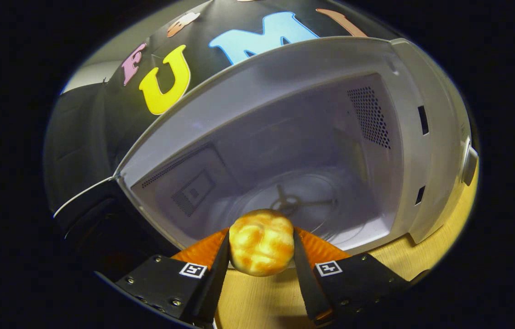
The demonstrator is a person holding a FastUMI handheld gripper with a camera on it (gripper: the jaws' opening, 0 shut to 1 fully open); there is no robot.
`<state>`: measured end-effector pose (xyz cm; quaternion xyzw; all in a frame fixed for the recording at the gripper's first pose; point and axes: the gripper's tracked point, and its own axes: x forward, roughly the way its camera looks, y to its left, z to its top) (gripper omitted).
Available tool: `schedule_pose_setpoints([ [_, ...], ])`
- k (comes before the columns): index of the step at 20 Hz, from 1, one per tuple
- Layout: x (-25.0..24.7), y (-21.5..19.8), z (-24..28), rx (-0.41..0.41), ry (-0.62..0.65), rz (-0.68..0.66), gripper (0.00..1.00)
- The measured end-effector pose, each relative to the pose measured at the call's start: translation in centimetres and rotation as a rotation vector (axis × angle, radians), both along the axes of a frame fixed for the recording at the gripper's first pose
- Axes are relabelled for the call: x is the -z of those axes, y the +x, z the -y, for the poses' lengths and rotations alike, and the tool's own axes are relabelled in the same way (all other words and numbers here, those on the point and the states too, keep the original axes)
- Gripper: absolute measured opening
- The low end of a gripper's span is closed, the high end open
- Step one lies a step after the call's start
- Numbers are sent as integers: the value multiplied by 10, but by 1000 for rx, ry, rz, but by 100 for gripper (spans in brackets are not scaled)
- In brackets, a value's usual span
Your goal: Open the microwave, put the food inside, and close the microwave door.
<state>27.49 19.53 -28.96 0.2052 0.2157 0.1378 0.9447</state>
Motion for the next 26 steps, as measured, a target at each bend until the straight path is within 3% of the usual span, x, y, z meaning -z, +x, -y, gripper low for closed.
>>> schedule_pose_setpoints([
  [3,11,8,1,14,-7,-20,72],
  [7,12,12,0,22,-35,-2,87],
  [8,7,11,2,19,-35,6,97],
  [14,-12,-11,5,-23,-66,24,98],
  [26,-148,-130,22,-127,-131,270,97],
])
